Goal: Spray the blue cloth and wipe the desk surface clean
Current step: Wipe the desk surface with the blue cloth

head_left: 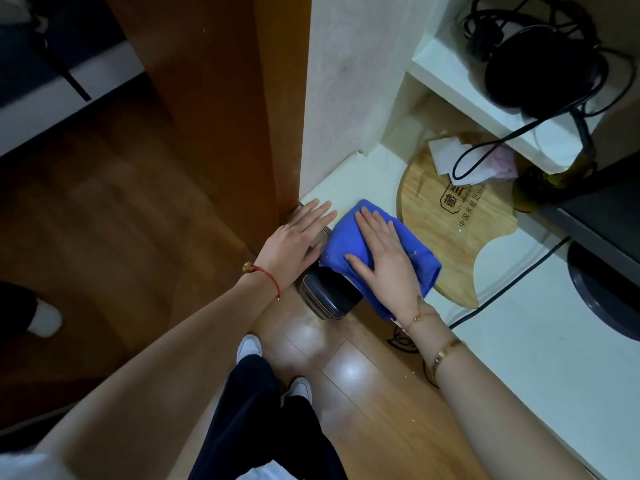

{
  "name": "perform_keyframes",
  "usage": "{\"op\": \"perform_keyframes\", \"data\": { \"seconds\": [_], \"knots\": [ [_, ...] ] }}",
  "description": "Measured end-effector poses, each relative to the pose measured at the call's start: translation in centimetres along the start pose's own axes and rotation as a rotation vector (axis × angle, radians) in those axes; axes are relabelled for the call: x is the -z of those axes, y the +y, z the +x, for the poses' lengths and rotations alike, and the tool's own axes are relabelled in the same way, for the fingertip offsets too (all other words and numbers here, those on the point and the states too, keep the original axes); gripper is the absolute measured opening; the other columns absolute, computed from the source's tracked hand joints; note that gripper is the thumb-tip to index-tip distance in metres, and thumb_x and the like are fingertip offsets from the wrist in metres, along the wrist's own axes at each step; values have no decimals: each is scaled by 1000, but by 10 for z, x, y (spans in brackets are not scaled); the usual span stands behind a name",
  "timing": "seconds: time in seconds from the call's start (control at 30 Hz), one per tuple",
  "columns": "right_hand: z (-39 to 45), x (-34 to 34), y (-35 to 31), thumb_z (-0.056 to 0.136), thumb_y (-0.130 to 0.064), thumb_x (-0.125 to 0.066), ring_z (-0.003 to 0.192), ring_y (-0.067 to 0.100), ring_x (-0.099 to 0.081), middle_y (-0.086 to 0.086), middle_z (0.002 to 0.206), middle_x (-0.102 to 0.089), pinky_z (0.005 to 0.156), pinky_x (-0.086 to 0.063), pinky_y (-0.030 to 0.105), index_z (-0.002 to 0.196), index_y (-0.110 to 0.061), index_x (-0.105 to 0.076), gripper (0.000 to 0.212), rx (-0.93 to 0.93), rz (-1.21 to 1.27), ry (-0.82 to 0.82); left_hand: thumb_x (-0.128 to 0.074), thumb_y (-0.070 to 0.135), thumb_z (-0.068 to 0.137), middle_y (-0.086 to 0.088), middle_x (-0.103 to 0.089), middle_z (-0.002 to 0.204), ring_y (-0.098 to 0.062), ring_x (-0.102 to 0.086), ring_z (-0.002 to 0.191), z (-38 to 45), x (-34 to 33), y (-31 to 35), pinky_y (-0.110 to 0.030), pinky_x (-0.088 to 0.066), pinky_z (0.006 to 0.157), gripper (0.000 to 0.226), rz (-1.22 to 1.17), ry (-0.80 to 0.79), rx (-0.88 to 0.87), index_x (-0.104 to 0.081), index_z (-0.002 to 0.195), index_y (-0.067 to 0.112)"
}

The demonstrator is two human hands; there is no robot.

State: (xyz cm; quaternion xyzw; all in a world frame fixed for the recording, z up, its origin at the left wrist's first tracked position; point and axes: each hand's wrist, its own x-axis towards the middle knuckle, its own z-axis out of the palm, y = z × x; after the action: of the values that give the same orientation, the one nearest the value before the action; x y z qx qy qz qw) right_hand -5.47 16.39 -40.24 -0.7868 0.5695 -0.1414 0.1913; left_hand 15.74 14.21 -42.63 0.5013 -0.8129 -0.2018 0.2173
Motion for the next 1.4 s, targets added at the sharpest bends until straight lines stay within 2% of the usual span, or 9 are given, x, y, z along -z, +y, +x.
{"op": "perform_keyframes", "data": {
  "seconds": [0.17,0.33,0.53,0.67,0.8,1.0,1.13,1.3,1.4],
  "knots": [
    [7,0,-2,98,-47,-48,150,11,-7,-3,163,-16,123,-6,38,155,-20,-19,70,24,-42,-36,-56,8,96,-2,-38,157,-16,-25,149,3,6,-2,-37,-31,119,56,-10,-32,1,-40,150,11],
    [-29,-1,6,101,-32,-50,150,11,-12,-1,162,-20,122,-14,40,154,-17,-24,62,55,-95,0,-52,16,99,1,-30,161,-12,-19,151,1,13,-4,-30,-43,106,59,92,-62,-30,-31,154,14],
    [10,2,-9,105,-35,-36,150,12,-11,-1,161,-23,124,-6,34,153,-18,-26,53,-46,41,20,-53,17,99,-8,-28,162,-19,-18,152,-6,15,-4,-38,-39,114,62,131,-77,4,-27,154,7],
    [43,-2,-18,103,-38,-41,150,13,-13,1,160,-25,123,-8,38,153,-17,-27,56,14,14,-8,-52,21,101,-12,-33,159,-23,-23,150,-5,18,-4,-38,-33,117,58,179,-87,-30,-31,152,5],
    [10,0,-7,99,-38,-51,150,10,-8,-3,161,-22,123,-12,42,154,-18,-24,64,108,-69,-49,-54,16,99,-7,-28,162,-17,-16,152,-5,16,-6,-31,-27,119,61,125,-74,-20,-28,153,5],
    [1,6,2,99,-44,-48,150,8,-2,-5,163,-13,123,-5,38,156,-21,-17,68,27,-34,-66,-56,14,98,-6,-29,162,-17,-17,152,-6,17,-8,-32,-32,116,62,72,-69,-17,-30,153,6],
    [30,-1,-16,100,-49,-42,151,12,-5,-3,163,-15,124,-2,36,155,-18,-18,68,-14,-68,-9,-55,15,97,-8,-29,161,-18,-17,151,-8,18,-5,-34,-26,120,63,56,-52,-16,-28,153,5],
    [6,-7,-17,102,-37,-43,150,15,-12,-2,161,-19,123,-5,36,154,-19,-24,58,29,-102,-9,-60,10,95,-11,-34,159,-22,-24,150,-7,20,-4,-38,-35,116,62,78,-43,-39,-34,151,2],
    [-11,-1,-7,103,-32,-44,150,12,-13,-2,161,-23,123,-8,37,153,-20,-27,54,23,-30,-13,-59,9,96,-8,-32,160,-20,-21,151,-7,19,-5,-39,-38,115,62,70,-51,-25,-33,152,4]
  ]
}}
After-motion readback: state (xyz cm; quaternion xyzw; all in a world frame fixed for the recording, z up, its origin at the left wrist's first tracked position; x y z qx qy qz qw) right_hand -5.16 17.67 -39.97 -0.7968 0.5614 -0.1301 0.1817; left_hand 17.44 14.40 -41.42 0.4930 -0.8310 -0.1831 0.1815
